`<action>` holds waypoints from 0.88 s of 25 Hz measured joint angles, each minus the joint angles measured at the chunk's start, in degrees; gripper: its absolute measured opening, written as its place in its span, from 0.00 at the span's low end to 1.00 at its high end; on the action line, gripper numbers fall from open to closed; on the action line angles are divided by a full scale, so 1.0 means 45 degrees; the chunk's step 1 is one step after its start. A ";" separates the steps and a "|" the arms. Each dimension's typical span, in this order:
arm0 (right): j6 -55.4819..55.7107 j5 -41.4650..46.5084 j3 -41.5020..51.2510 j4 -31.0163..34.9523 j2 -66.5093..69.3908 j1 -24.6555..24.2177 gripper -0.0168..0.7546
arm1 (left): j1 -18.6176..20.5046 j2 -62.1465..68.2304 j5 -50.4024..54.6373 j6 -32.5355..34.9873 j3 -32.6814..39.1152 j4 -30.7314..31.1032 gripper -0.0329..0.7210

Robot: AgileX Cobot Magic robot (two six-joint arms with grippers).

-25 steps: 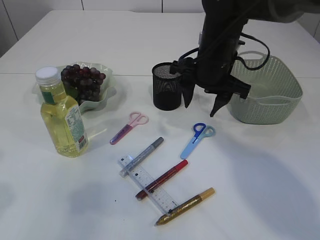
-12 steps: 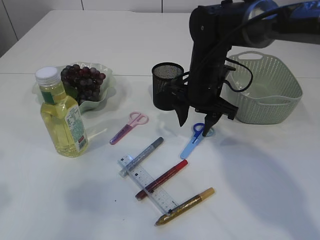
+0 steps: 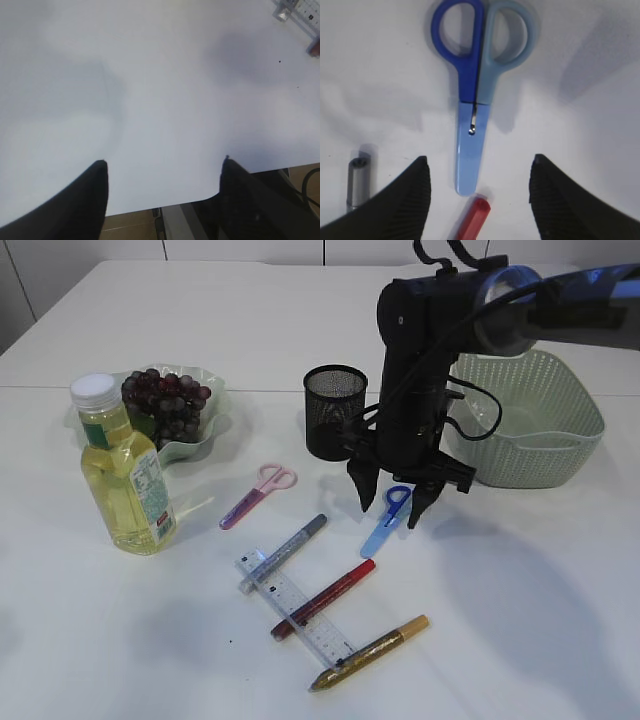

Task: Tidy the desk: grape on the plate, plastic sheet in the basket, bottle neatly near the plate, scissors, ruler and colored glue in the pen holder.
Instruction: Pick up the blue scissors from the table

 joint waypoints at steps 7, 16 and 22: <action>-0.0030 0.0000 0.0000 -0.0104 0.0088 0.0000 0.66 | 0.0000 0.0000 0.0000 0.0026 0.0000 0.0056 0.71; 0.0608 -0.0051 0.0000 -0.0431 0.0088 0.0000 0.60 | 0.0000 0.0000 -0.0100 0.0026 0.0000 0.0083 0.71; 0.0914 -0.0158 0.0000 -0.0488 0.0141 -0.0050 0.59 | 0.0000 0.0000 -0.0174 0.0026 0.0000 0.0106 0.71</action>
